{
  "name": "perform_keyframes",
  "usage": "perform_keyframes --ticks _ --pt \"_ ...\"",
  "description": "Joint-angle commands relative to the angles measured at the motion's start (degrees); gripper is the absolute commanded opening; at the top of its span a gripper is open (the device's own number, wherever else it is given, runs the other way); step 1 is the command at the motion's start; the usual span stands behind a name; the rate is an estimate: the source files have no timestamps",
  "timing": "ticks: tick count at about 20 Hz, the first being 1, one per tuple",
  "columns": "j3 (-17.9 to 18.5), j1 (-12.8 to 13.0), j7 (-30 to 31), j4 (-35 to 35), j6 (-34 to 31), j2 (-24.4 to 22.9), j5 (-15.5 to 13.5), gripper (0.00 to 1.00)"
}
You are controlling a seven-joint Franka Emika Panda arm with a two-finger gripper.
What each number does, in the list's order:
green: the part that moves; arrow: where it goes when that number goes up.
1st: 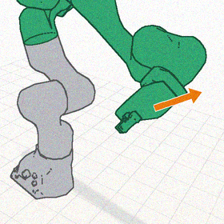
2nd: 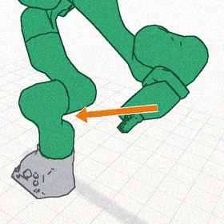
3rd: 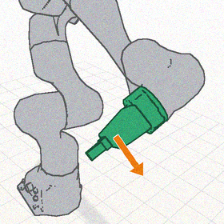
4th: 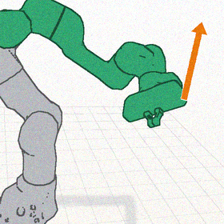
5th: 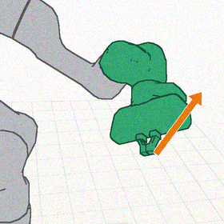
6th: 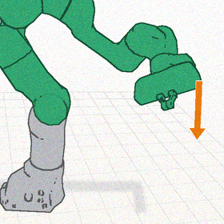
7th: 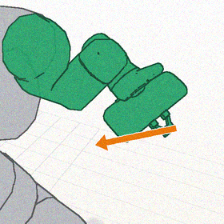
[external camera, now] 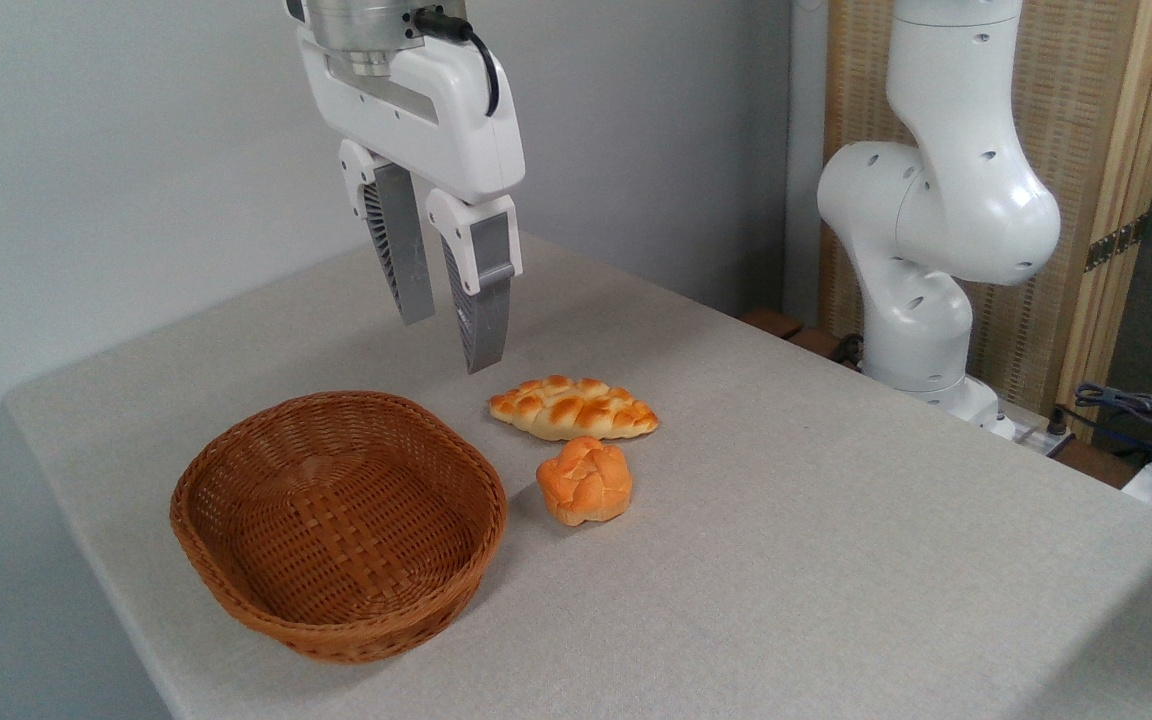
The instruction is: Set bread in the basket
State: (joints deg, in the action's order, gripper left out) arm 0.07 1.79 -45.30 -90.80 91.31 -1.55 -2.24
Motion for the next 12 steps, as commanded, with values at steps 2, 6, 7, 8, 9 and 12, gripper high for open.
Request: perform_keyframes --ticks 2,6,7,8,9,12 --pt "-0.25 -0.48 -0.58 0.45 -2.28 -0.03 0.48 1.00" --pt "-0.25 -0.48 -0.58 0.45 -2.28 -0.03 0.48 1.00" --pt "-0.25 -0.48 -0.58 0.45 -2.28 -0.12 0.48 1.00" --pt "-0.25 -0.48 -0.58 0.10 -2.19 -0.21 0.48 1.00" --pt "-0.25 -0.48 -0.67 -0.42 -2.19 -0.64 0.39 1.00" --pt "-0.42 -0.48 -0.93 -4.01 -1.93 -2.83 0.21 1.00"
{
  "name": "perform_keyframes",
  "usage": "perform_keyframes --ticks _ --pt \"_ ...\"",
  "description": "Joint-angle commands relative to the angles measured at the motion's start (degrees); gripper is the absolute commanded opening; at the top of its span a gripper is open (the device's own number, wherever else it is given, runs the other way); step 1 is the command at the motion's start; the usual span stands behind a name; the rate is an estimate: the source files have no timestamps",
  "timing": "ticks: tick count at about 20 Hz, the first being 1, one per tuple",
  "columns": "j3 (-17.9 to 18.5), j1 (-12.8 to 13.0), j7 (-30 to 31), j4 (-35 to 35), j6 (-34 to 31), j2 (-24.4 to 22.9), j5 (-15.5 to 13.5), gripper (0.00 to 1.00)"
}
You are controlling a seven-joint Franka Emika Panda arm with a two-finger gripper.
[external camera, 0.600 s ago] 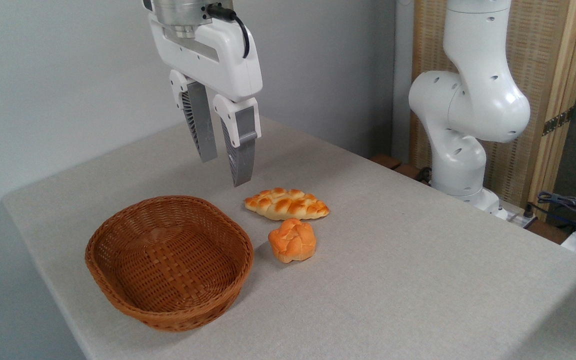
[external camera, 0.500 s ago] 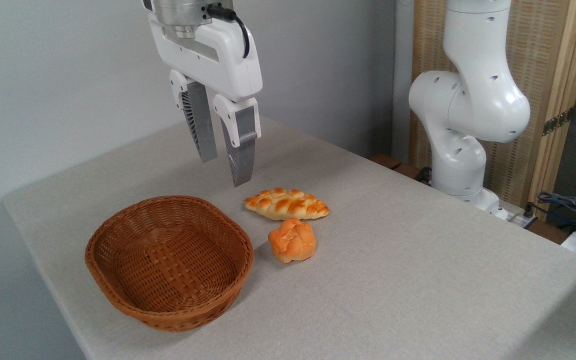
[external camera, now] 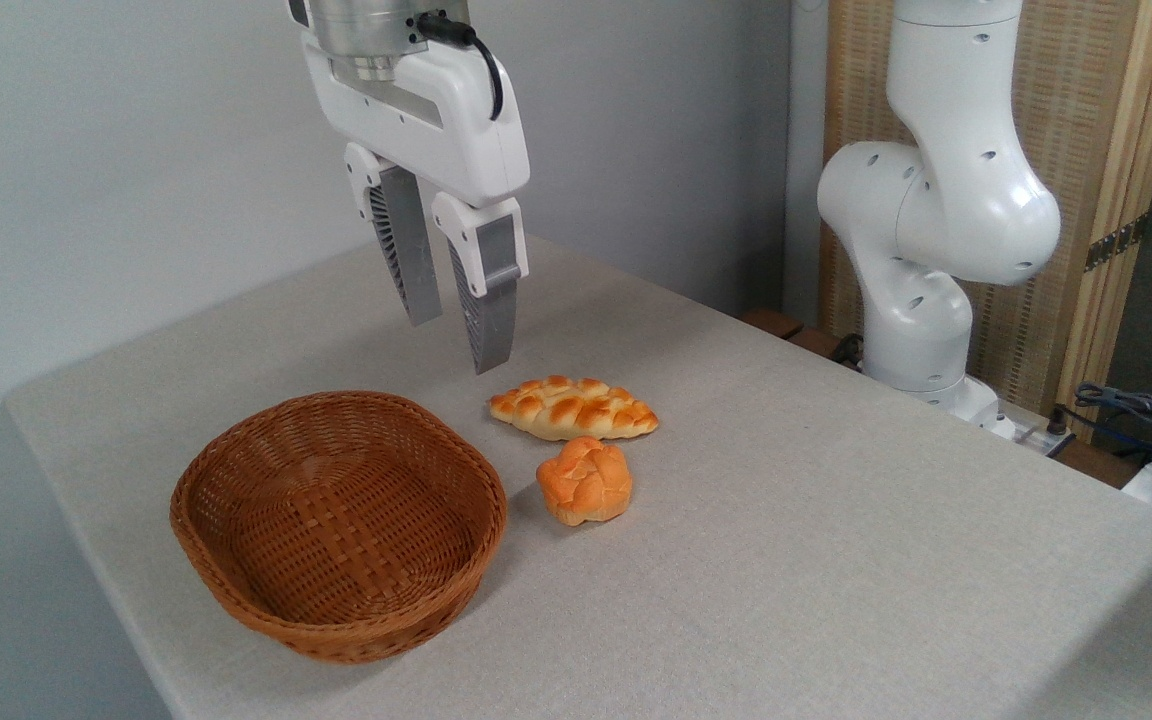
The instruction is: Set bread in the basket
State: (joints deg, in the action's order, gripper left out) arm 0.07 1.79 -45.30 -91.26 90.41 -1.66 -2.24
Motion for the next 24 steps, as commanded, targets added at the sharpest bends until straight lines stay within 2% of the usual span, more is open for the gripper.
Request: perform_keyframes --ticks 1,5,8,14,19,24 --pt "-0.42 -0.38 -1.02 -5.49 -0.77 -3.78 0.22 1.00" --pt "-0.33 -0.38 -2.68 -12.78 -0.24 -8.00 0.30 1.00" --pt "-0.33 -0.30 -4.45 -20.51 3.97 -11.08 0.48 1.00" --pt "-0.25 0.23 -7.61 -30.54 12.06 -11.35 0.74 1.00" --pt "-0.25 0.41 -7.70 -37.14 20.58 -11.09 0.57 1.00" --pt "-0.33 1.20 -7.70 -40.22 22.44 -10.82 0.22 1.00"
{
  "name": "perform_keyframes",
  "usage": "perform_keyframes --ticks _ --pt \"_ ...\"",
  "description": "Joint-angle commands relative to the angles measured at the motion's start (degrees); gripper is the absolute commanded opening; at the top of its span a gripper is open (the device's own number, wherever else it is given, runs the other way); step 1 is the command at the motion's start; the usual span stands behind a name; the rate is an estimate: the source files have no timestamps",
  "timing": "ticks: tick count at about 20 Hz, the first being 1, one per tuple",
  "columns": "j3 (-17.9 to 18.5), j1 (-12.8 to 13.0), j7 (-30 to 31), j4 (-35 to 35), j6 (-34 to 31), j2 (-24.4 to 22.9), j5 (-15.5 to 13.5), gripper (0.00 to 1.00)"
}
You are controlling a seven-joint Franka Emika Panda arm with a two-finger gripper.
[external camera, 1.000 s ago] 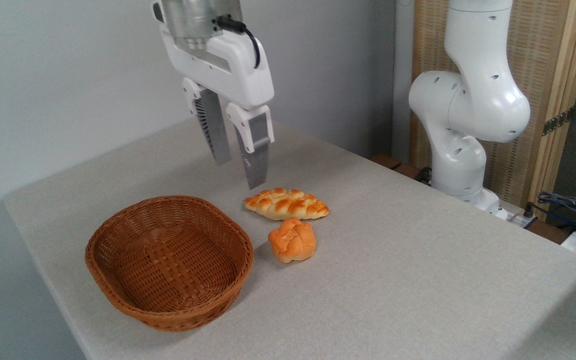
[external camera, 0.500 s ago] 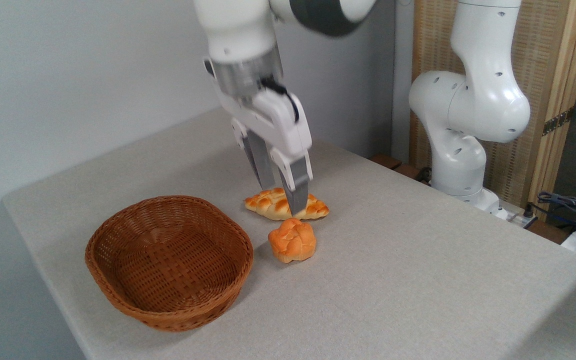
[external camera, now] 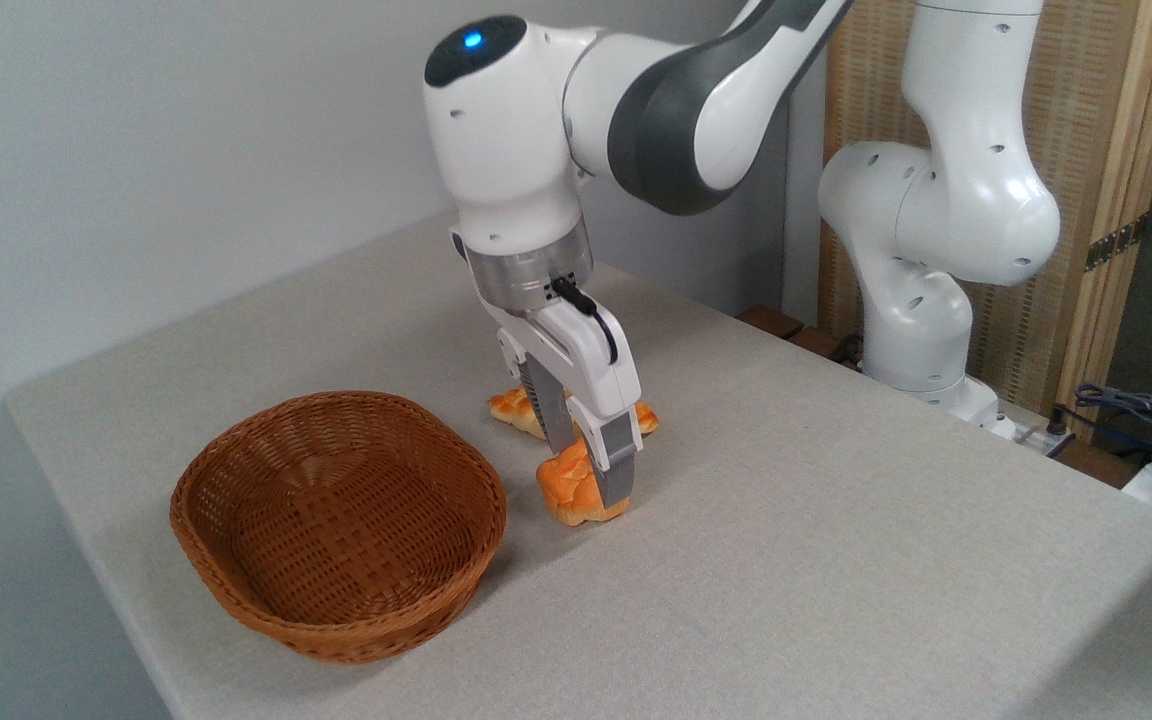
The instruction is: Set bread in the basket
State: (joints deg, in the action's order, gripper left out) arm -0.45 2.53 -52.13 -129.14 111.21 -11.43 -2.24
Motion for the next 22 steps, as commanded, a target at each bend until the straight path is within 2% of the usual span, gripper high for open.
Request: perform_keyframes --ticks 1,4,6,7,9,10,12,18,21,22 --pt "0.19 0.46 -0.87 -2.61 1.64 -0.96 0.21 1.00" --pt "0.19 0.46 -0.87 -3.05 1.90 -0.35 0.21 0.97" --pt "0.28 0.37 -0.87 -3.31 1.99 0.00 0.21 0.74" --pt "0.28 0.37 -0.87 -3.40 1.99 0.27 0.30 0.51" --pt "0.28 0.46 -0.78 -3.40 1.99 0.79 0.30 0.32" --pt "0.28 0.46 -0.78 -3.40 1.99 0.71 0.30 0.26" --pt "0.28 0.37 -0.78 -3.40 1.99 0.79 0.30 0.20" --pt "0.28 0.46 -1.22 -3.40 1.90 1.23 0.74 0.14" --pt "0.28 0.37 -7.53 -3.14 1.03 1.24 0.74 0.14" --pt "0.28 0.37 -7.90 -2.97 0.94 1.06 0.74 0.14"
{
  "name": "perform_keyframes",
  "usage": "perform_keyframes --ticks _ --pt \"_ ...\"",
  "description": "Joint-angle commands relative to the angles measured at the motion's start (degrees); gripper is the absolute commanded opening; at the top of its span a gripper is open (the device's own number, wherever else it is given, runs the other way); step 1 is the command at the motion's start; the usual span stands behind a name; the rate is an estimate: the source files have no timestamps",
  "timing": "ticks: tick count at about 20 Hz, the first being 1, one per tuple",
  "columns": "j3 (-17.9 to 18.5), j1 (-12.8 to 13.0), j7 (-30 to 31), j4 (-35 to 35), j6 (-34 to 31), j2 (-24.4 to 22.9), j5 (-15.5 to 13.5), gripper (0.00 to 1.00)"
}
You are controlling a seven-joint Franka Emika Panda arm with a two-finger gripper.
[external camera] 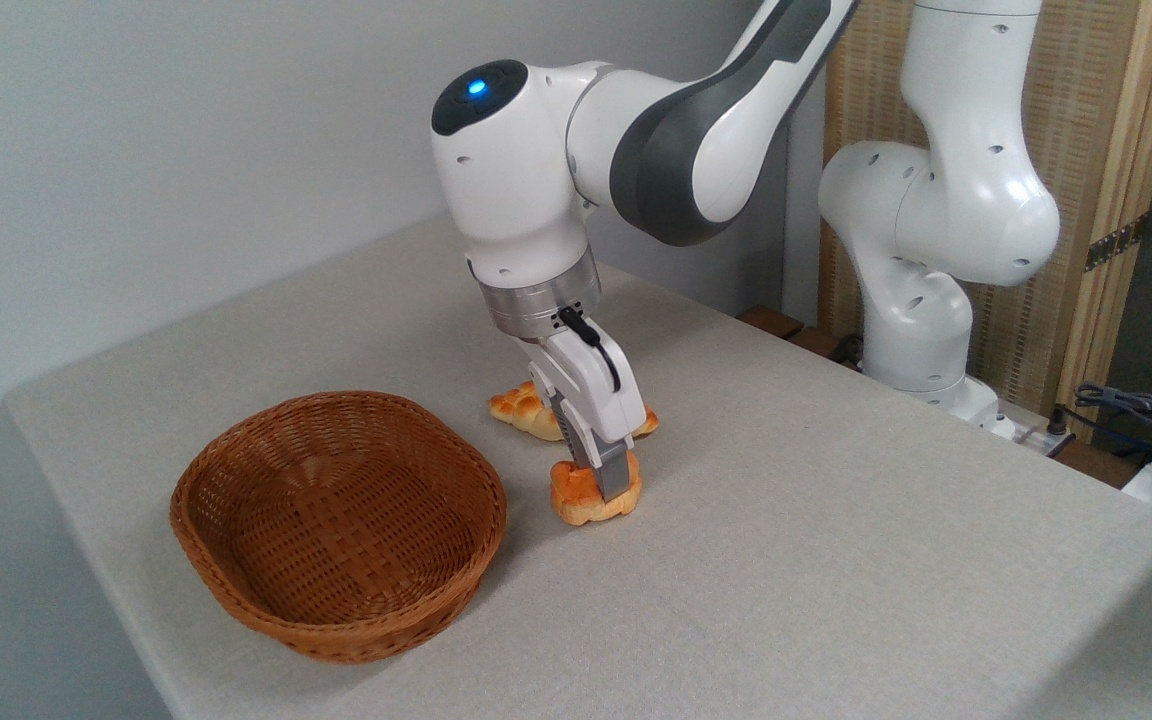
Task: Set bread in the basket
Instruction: 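Lift the bun and carry it over the wicker basket, then lower the held bun into the wicker basket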
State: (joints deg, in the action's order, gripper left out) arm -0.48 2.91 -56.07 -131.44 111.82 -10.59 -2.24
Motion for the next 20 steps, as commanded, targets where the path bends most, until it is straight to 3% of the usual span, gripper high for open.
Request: perform_keyframes --ticks 1,8,9,11,13,17,20 --pt "0.30 -0.01 -3.79 -0.31 0.15 0.13 0.75 0.14" --pt "0.21 -0.01 -3.79 13.12 -10.92 1.79 -0.04 0.15" --pt "0.21 -0.01 -3.35 15.49 -10.83 3.10 -0.83 0.15" --pt "0.21 -0.01 -0.03 20.58 -10.40 6.44 -5.82 0.15" --pt "0.21 -0.01 2.01 23.15 -9.00 8.91 -8.65 0.16" --pt "0.12 -0.01 2.01 23.33 2.69 11.19 -9.10 0.19" --pt "0.04 0.07 2.10 23.07 7.68 15.41 -9.44 0.32"
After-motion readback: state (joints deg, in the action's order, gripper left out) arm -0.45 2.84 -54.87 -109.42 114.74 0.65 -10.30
